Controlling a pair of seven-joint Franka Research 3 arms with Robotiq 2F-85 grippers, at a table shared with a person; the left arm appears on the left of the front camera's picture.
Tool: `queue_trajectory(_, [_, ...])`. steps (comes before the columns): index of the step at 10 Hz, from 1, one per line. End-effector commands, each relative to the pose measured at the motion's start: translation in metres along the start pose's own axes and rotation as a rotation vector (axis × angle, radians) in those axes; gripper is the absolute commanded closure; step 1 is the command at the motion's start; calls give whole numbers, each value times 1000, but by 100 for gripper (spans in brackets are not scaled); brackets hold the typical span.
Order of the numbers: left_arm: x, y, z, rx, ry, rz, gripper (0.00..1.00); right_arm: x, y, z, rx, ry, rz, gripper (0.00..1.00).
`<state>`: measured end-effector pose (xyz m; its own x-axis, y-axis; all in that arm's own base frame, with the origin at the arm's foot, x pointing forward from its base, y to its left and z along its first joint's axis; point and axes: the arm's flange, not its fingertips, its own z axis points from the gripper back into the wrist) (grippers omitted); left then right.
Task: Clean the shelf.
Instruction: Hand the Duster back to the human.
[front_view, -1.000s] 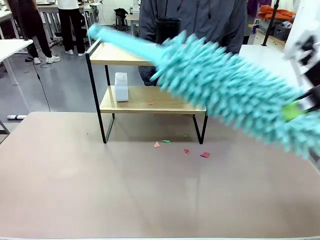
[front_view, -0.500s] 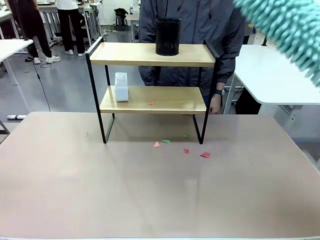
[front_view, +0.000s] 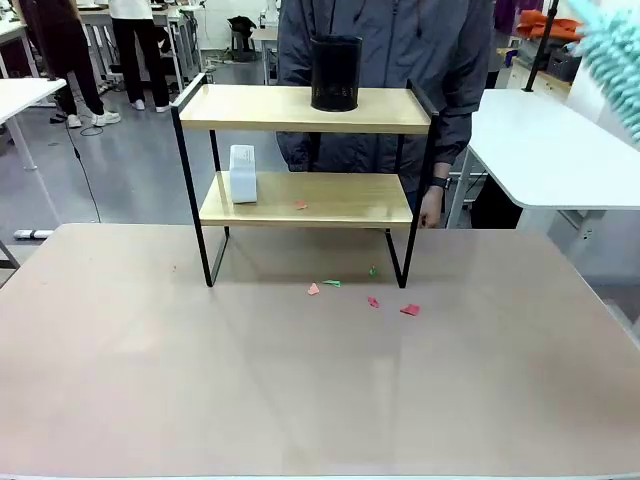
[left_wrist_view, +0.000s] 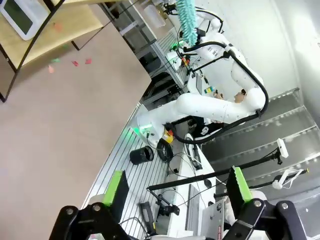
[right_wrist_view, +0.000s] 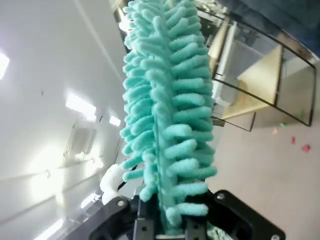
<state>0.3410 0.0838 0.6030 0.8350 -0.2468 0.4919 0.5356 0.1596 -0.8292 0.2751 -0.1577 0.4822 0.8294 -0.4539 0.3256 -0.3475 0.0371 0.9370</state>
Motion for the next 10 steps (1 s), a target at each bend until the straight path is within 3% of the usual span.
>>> queue_trajectory(1, [-1, 0, 0, 2, 15, -17, 0, -19, -28, -7, -46, -10, -107, 96])
queue_trajectory(4, [-1, 0, 0, 2, 15, -17, 0, -27, -70, 2, -80, 1, -219, 96])
queue_trajectory(10, [-1, 0, 0, 2, 15, -17, 0, -28, -83, -11, -126, 29, -263, 96])
